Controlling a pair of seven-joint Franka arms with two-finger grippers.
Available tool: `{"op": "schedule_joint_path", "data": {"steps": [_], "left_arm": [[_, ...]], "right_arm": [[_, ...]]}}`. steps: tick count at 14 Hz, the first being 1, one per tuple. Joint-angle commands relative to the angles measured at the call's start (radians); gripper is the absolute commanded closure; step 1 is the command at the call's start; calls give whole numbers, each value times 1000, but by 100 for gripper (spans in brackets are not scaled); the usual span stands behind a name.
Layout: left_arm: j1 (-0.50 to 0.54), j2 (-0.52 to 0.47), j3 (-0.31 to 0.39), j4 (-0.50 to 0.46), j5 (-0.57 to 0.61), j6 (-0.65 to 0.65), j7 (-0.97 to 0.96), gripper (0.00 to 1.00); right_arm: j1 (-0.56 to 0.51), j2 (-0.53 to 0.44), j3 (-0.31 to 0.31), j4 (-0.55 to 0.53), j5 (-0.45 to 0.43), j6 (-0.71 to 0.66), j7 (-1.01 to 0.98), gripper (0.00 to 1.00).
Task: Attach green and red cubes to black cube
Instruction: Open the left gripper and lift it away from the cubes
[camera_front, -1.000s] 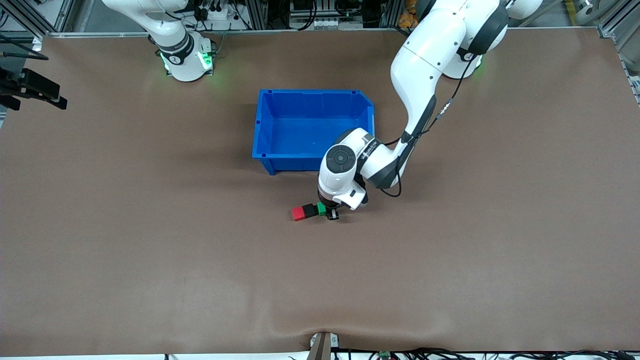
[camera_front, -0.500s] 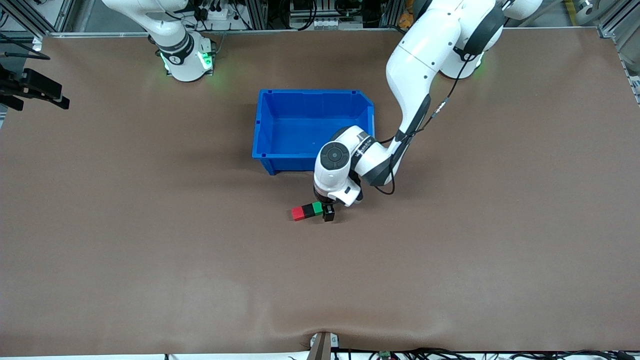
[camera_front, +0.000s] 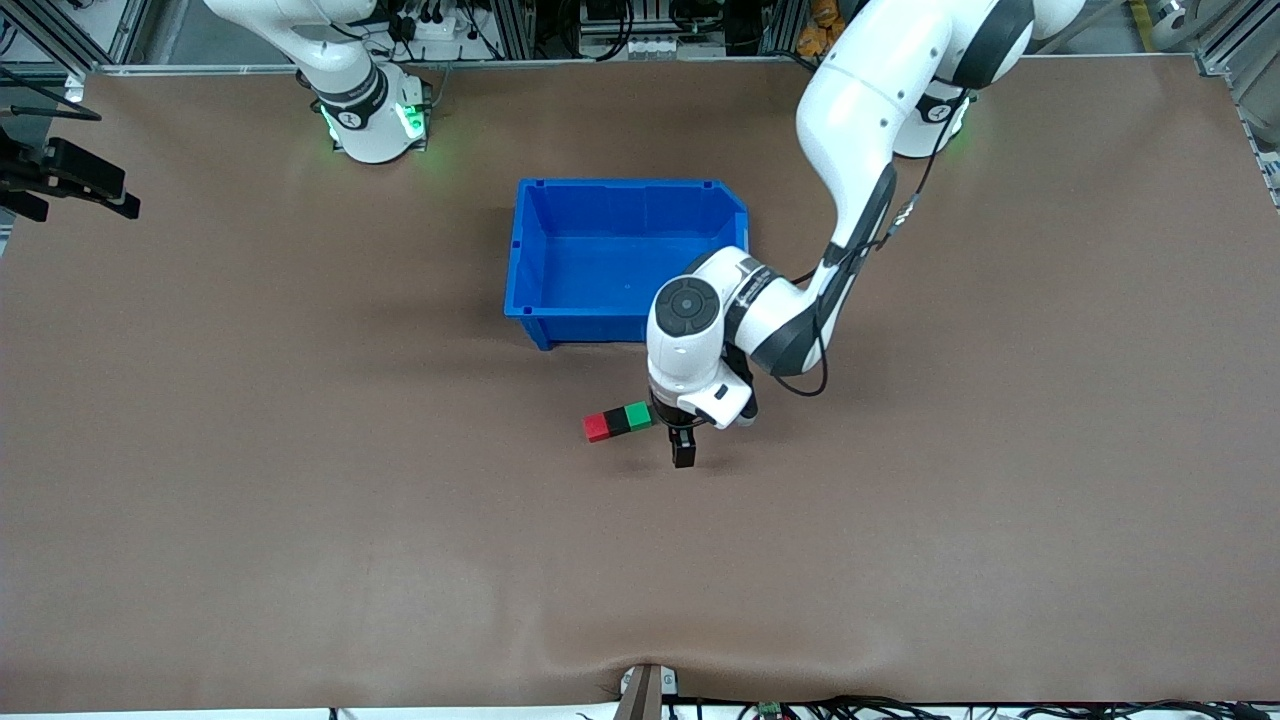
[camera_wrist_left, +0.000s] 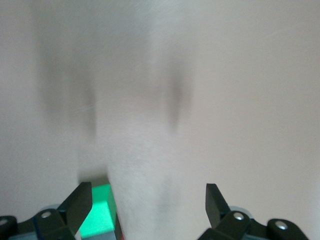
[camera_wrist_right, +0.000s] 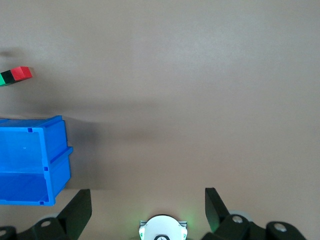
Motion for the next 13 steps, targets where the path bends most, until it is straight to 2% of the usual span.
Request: {"op": "schedule_joint_path", "data": {"steps": [1, 4, 7, 13], "left_arm": [[49, -82, 3, -23, 18, -28, 154, 0], [155, -122, 3, -23, 18, -28, 353, 0], [242, -176, -4, -25, 3, -28, 634, 0], [376, -168, -6, -42, 2, -31, 1198, 0]], "right_arm": [[-11, -16, 2, -14, 16, -2, -10, 0], [-11, -16, 2, -14, 16, -1, -10, 0], [-11, -16, 2, -14, 16, 1, -10, 0], [-9, -16, 2, -14, 16, -1, -14, 0]]}}
